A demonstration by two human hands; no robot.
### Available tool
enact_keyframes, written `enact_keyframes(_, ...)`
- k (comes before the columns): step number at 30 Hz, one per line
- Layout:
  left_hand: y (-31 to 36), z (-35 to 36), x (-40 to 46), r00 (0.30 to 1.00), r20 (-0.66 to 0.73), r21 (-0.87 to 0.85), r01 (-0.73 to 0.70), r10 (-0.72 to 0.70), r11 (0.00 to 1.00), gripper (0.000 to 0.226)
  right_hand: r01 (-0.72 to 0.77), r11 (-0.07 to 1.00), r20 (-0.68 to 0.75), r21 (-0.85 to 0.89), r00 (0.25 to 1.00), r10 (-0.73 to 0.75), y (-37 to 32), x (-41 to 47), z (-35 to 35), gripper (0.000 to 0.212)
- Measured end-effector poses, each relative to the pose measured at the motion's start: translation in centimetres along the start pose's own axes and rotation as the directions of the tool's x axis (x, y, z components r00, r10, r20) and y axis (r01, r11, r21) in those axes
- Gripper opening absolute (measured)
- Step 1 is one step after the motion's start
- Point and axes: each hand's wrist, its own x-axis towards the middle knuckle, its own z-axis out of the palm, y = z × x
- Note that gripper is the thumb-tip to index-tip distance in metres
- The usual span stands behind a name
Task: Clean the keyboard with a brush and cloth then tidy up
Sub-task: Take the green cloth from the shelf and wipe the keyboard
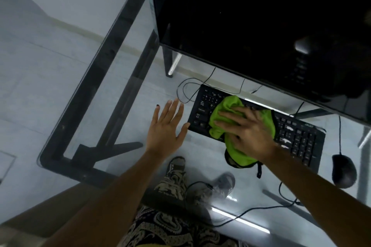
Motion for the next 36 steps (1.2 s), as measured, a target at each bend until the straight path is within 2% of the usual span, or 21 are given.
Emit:
enact_keyframes(5,-0.1,-0.1,-0.1,1.0,-0.009,-0.012,-0.013,0.012,1.0,0.061,-0.001,1.0,0.021,0.03,1.0,0.001,-3.4,4.5,1.0,0.044)
enact_keyframes(9,0.0,-0.3,0.0,1.0,0.003,-0.024,-0.002,0.002,1.0,0.06,0.035,0.999,0.019,0.03,0.999,-0.035,-0.7,1.2,0.2,0.047)
enact_keyframes(12,0.2,-0.5,-0.1,1.0,0.013,-0.024,-0.001,0.001,1.0,0.058,-0.026,0.999,-0.014,0.02,1.0,0.027,0.6,-1.4,-0.4,0.053)
enact_keyframes(16,0.3,-0.6,-0.1,0.998,0.032,0.021,-0.05,0.05,0.999,0.051,-0.136,0.989,-0.078,0.052,0.987,0.14,-2.7,1.7,0.5,0.048)
enact_keyframes(19,0.0,-0.3,-0.3,0.995,0.039,0.053,-0.095,0.093,0.994,0.047,-0.097,0.993,-0.058,0.061,0.993,0.101,-4.7,4.7,1.1,0.046)
enact_keyframes(21,-0.1,-0.3,-0.3,0.994,0.055,0.066,-0.094,0.091,0.993,0.047,-0.081,0.996,-0.018,0.028,0.996,0.082,-3.3,4.1,1.0,0.044)
enact_keyframes(22,-0.1,-0.3,-0.2,0.994,0.068,0.077,-0.089,0.084,0.993,0.048,-0.099,0.995,-0.01,0.011,0.995,0.099,-2.0,3.0,0.9,0.044)
enact_keyframes(24,0.0,-0.4,-0.2,0.994,0.083,0.083,-0.082,0.075,0.993,0.049,-0.235,0.972,-0.04,-0.024,0.972,0.234,0.9,0.5,0.2,0.043)
enact_keyframes(26,0.2,-0.4,-0.2,0.992,0.098,0.09,-0.083,0.074,0.992,0.052,-0.424,0.904,-0.116,-0.052,0.902,0.416,2.1,-0.8,-0.8,0.04)
enact_keyframes(28,0.2,-0.4,-0.1,0.992,0.102,0.105,-0.088,0.077,0.991,0.055,-0.534,0.844,-0.159,-0.055,0.839,0.52,1.1,0.9,-0.7,0.037)
enact_keyframes(33,-0.1,-0.3,-0.2,0.99,0.105,0.118,-0.106,0.094,0.987,0.055,-0.585,0.81,-0.015,0.044,0.81,0.586,-5.1,10.2,1.6,0.037)
enact_keyframes(36,0.1,-0.3,-0.1,0.991,0.089,0.119,-0.108,0.098,0.987,0.055,-0.575,0.816,0.019,0.066,0.818,0.575,-4.8,10.9,0.9,0.034)
